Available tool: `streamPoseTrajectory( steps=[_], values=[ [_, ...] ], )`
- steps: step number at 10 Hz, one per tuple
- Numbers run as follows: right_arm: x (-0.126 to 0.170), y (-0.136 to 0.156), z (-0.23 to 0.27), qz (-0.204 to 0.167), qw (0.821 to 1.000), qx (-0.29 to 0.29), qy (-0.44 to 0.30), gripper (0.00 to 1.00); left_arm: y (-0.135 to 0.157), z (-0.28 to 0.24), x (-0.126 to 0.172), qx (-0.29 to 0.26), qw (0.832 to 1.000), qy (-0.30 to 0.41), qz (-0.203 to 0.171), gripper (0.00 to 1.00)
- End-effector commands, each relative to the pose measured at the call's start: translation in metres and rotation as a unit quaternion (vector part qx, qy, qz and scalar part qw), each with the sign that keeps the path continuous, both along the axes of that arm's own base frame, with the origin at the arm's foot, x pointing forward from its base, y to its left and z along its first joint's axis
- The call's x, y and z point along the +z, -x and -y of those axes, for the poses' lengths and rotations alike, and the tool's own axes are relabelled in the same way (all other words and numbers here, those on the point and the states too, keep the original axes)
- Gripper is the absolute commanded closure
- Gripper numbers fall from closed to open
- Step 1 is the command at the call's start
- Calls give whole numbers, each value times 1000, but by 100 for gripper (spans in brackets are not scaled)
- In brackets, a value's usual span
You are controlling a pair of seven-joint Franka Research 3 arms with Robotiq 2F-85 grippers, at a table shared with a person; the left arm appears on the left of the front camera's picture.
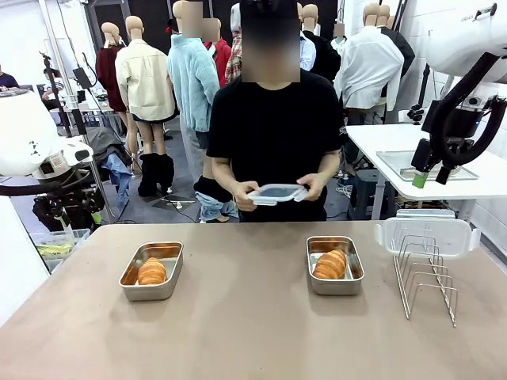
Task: Place the bread in airtight containers.
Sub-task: Pick up one Airtight Container lid and hand it to the human.
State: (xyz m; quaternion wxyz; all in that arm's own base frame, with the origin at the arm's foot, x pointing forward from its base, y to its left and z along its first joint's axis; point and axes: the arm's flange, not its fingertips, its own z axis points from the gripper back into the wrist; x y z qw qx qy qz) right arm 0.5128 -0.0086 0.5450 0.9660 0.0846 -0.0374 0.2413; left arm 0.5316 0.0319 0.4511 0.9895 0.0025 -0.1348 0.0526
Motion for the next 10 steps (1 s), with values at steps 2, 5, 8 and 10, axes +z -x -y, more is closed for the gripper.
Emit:
streamPoseTrajectory(
  steps=[2, 5, 8, 10],
  values=[
    [0, -4, -3, 0, 1000, -9, -12, 15, 1, -1, 1, 0, 1000, 0, 0, 18],
    [0, -4, -3, 0, 1000, -9, -12, 15, 1, -1, 1, 0, 1000, 0, 0, 18],
    [0, -4, -3, 0, 1000, -9, -12, 15, 1, -1, 1, 0, 1000, 0, 0, 18],
    [0, -4, -3, 0, 1000, -9, -12, 15, 1, -1, 1, 0, 1000, 0, 0, 18]
  ],
)
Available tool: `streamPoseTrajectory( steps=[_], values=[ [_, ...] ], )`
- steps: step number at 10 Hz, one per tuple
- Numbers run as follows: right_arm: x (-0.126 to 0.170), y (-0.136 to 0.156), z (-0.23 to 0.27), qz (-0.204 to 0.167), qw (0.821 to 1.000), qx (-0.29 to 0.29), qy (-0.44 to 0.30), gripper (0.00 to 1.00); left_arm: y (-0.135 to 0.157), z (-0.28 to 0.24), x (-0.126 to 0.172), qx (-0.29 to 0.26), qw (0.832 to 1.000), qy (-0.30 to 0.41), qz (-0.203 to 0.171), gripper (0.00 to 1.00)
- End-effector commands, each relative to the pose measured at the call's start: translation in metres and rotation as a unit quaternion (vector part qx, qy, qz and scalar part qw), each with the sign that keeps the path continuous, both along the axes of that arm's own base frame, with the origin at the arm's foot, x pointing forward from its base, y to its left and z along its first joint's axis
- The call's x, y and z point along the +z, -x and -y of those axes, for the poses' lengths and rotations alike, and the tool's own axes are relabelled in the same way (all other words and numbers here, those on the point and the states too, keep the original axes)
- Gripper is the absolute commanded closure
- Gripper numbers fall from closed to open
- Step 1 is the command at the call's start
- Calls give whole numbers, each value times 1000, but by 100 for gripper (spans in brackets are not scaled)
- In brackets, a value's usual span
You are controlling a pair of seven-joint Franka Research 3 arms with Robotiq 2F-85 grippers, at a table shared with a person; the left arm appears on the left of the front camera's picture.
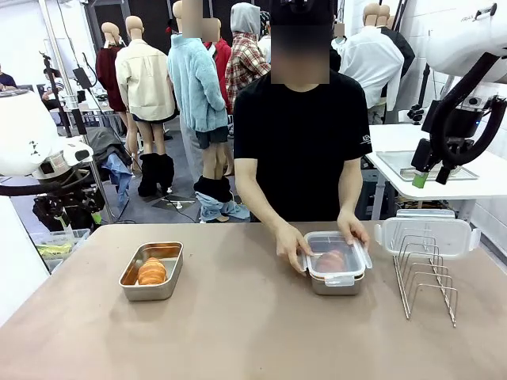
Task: Place the bread in airtight containers.
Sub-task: Pick up one Airtight Container lid and hand it to the human.
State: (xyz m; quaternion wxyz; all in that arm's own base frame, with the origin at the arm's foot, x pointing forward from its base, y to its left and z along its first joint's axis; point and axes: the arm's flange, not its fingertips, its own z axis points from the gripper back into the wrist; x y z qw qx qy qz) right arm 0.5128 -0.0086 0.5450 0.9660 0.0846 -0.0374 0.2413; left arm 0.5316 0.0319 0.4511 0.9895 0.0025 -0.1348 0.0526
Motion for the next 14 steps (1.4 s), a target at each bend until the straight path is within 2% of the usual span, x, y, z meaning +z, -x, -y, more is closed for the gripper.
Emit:
streamPoseTrajectory(
  steps=[1, 14],
  values=[
    [0, -4, -3, 0, 1000, -9, -12, 15, 1, -1, 1, 0, 1000, 0, 0, 18],
    [0, -4, -3, 0, 1000, -9, -12, 15, 1, -1, 1, 0, 1000, 0, 0, 18]
  ],
)
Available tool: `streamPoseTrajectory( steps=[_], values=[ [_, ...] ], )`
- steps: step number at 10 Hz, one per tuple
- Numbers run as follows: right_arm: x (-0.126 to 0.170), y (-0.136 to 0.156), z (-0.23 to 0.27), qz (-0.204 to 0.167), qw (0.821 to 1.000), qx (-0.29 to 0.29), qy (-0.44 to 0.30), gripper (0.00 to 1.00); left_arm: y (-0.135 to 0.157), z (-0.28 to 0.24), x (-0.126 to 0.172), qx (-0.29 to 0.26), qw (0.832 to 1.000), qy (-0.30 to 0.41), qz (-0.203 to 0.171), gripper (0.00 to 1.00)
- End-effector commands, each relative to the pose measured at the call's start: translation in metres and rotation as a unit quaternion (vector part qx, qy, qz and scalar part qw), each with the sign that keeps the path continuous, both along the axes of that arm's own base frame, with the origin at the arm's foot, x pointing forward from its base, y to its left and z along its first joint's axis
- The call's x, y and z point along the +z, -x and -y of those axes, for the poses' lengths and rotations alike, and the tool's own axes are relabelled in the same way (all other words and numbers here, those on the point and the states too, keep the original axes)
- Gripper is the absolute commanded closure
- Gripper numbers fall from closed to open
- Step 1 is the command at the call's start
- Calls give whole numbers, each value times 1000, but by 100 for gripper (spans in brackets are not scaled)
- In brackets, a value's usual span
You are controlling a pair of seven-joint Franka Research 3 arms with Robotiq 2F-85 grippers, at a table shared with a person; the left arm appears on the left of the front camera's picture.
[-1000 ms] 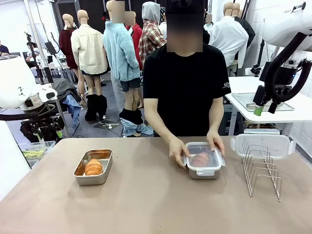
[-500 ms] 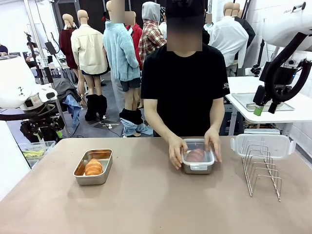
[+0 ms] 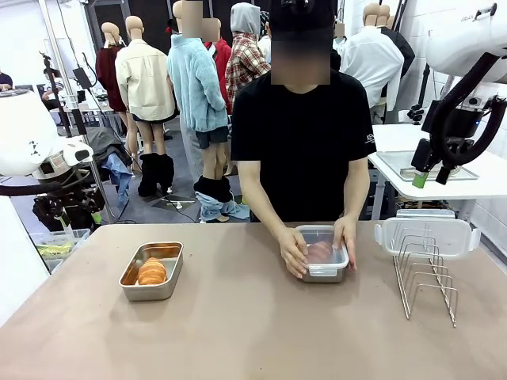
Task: Place the bread in airtight containers.
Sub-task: Pick up one Airtight Container lid and hand it to the human.
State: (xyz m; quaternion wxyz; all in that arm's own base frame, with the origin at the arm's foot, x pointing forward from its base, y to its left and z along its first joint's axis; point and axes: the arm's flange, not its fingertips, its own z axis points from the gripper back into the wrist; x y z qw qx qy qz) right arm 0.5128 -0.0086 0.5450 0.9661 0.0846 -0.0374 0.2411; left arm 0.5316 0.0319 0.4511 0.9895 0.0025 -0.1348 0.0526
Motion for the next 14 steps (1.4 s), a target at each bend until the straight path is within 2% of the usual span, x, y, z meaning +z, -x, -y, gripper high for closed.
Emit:
streamPoseTrajectory(
  steps=[1, 14],
  values=[
    [0, -4, -3, 0, 1000, -9, -12, 15, 1, -1, 1, 0, 1000, 0, 0, 18],
    [0, -4, -3, 0, 1000, -9, -12, 15, 1, -1, 1, 0, 1000, 0, 0, 18]
  ],
)
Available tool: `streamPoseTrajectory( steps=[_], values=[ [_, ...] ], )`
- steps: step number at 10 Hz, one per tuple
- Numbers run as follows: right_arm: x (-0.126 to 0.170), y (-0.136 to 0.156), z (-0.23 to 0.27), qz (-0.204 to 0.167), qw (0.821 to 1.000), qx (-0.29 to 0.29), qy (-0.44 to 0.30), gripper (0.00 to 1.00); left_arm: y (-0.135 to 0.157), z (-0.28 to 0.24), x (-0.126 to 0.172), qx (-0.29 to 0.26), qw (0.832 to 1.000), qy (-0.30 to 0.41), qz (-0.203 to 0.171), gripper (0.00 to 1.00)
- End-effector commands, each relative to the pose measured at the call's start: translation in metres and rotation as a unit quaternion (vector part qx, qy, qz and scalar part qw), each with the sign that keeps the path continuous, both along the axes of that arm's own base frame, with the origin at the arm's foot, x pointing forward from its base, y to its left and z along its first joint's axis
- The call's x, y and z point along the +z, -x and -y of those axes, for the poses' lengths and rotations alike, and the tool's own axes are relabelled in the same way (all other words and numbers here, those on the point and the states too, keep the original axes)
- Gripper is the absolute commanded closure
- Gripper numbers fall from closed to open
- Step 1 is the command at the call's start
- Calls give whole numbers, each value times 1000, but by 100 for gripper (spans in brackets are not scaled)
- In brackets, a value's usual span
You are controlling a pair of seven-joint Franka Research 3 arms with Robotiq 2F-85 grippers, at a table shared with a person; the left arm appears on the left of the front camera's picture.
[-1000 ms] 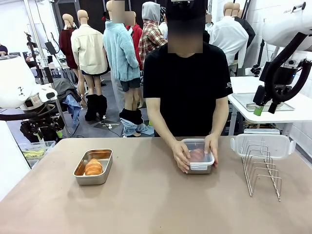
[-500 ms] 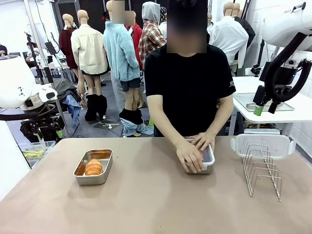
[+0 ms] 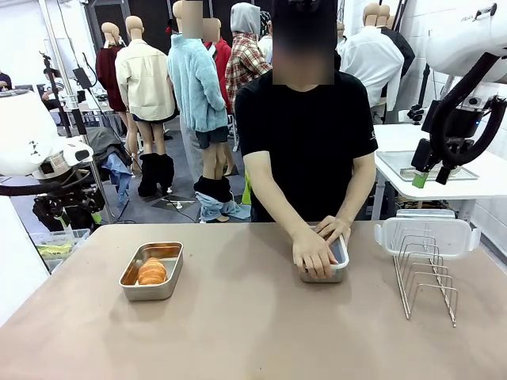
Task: Place the bread in airtight containers.
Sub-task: Pick up one Airtight Container lid and hand it to the human.
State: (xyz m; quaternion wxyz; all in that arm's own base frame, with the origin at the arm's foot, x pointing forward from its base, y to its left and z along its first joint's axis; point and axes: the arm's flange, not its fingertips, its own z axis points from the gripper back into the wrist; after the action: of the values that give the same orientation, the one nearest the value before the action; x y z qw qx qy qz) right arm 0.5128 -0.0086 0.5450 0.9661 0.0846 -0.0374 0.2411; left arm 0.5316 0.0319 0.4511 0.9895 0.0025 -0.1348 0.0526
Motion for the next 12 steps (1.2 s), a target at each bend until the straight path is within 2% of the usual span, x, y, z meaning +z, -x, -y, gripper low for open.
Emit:
streamPoseTrajectory(
  steps=[1, 12],
  values=[
    [0, -4, -3, 0, 1000, -9, -12, 15, 1, -1, 1, 0, 1000, 0, 0, 18],
    [0, -4, -3, 0, 1000, -9, -12, 15, 1, -1, 1, 0, 1000, 0, 0, 18]
  ],
)
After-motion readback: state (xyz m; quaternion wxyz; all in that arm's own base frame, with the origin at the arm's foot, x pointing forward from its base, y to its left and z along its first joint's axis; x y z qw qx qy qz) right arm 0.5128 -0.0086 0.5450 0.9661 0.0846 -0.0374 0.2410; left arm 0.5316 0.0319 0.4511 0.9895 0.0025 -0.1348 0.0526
